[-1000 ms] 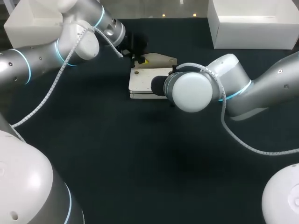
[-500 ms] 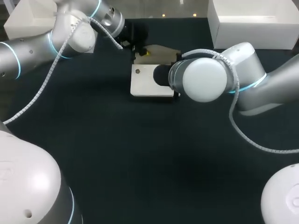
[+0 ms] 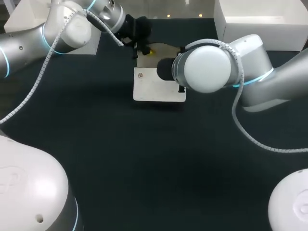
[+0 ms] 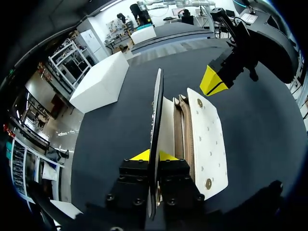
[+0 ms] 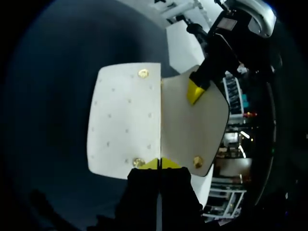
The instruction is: Pick up the bag, open it, inspect its contents, close it, and place it on the opposite side
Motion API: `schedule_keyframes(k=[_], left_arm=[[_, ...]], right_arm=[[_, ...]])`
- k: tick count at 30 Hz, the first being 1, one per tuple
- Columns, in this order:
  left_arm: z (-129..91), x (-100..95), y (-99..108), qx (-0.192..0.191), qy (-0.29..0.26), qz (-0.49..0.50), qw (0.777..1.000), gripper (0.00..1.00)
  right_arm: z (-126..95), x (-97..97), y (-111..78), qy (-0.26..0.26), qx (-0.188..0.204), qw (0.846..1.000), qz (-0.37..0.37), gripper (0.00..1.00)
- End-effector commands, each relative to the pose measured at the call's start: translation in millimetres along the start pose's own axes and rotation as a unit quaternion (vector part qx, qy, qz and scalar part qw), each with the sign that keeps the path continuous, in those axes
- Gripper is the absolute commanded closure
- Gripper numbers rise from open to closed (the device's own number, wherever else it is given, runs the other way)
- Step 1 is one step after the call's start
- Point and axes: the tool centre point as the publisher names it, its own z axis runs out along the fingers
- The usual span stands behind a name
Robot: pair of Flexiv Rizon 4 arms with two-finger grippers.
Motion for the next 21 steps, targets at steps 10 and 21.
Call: schedule_keyframes(k=[10, 21], left_arm=[[-12, 5.3, -5, -0.009, -0.004, -0.002, 1.0, 1.0], [-21, 10.0, -13, -0.01, 0.005, -0.011, 1.0, 1.0]], right_arm=[[-4, -15.8, 2.5, -0.032, -0.007, 0.999, 0.0, 1.0], [18, -25.5, 7.5, -0.049, -0.004, 0.999, -0.006, 1.0]])
